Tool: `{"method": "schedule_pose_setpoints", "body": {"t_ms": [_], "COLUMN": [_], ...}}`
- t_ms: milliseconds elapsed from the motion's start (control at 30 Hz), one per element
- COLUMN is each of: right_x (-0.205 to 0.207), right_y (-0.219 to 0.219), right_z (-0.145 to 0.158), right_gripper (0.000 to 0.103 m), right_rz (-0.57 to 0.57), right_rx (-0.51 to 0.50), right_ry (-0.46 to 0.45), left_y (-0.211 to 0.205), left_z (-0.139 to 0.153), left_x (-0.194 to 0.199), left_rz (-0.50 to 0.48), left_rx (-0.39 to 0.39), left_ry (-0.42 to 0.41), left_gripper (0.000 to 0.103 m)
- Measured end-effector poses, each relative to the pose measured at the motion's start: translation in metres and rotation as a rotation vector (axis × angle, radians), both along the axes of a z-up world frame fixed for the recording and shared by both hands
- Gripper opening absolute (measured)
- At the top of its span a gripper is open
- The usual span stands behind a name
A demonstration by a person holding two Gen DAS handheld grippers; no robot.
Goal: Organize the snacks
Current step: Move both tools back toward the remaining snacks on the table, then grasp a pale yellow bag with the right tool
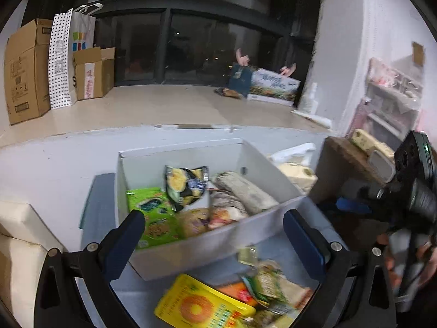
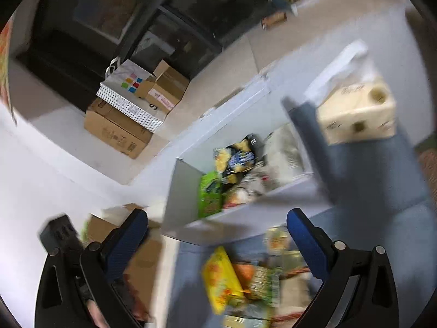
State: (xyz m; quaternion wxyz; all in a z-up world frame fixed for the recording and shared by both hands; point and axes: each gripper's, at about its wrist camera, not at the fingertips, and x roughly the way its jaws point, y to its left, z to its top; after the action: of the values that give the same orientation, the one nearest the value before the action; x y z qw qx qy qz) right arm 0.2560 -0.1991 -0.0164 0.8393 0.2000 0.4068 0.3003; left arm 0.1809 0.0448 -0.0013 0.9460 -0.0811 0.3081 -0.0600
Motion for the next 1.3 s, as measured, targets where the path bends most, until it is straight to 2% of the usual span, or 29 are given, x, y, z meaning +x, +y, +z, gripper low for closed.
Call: {"method": "schedule_pose_setpoints", "body": {"t_ms": [100,167,267,400,500,600,733,867,1167,1200,1233,1267,1300], "right_x": [-0.039,-0.063,-0.090,-0.126,-0.146,-0.158,-0.163,-0.161,-0.131,-0.129,-0.127,-0.126,-0.126], "right_y": [-0.004,-0.008,-0.021,-0.030,-0.026,-0.019,0.002,0.038,0.091,0.093,0.094,0.095,0.094], "right_z": [0.011,0.011,0.003,-0.017,-0.033,-0.047,-0.058,-0.072,-0.105,-0.109,-0.114,-0.116,-0.118], "right_gripper": [0.103,0.103,0.103,0.103,0.103,0.103,0.103,0.103,0.103,0.101,0.082,0.069,0.066], "right_rz": [0.035,0.041,0.038,0.027,0.039,0.080,0.172,0.292,0.373,0.378,0.377,0.379,0.391], "right_rx": [-0.160,-0.237,-0.272,-0.346,-0.435,-0.459,-0.473,-0.541,-0.613,-0.594,-0.589,-0.586,-0.561], "right_ry": [-0.219,-0.275,-0.280,-0.284,-0.285,-0.284,-0.286,-0.304,-0.222,-0.198,-0.174,-0.164,-0.148], "left_y": [-0.011,-0.021,-0.033,-0.044,-0.049,-0.049,-0.043,-0.026,0.027,0.030,0.033,0.035,0.035], "left_z": [0.000,-0.001,-0.007,-0.022,-0.035,-0.048,-0.054,-0.053,-0.067,-0.069,-0.071,-0.073,-0.075], "left_x": [-0.017,-0.030,-0.049,-0.076,-0.090,-0.103,-0.113,-0.121,-0.132,-0.132,-0.132,-0.132,-0.132], "left_rz": [-0.032,-0.051,-0.079,-0.104,-0.100,-0.099,-0.081,-0.034,0.098,0.108,0.118,0.123,0.123], "left_rx": [-0.016,-0.007,0.016,0.004,0.015,-0.004,-0.002,-0.010,-0.097,-0.097,-0.096,-0.097,-0.100], "left_ry": [-0.010,-0.019,-0.014,0.005,0.029,0.055,0.072,0.067,0.103,0.110,0.118,0.123,0.125], "left_gripper": [0.103,0.103,0.103,0.103,0.103,0.103,0.103,0.103,0.103,0.103,0.103,0.103,0.103]}}
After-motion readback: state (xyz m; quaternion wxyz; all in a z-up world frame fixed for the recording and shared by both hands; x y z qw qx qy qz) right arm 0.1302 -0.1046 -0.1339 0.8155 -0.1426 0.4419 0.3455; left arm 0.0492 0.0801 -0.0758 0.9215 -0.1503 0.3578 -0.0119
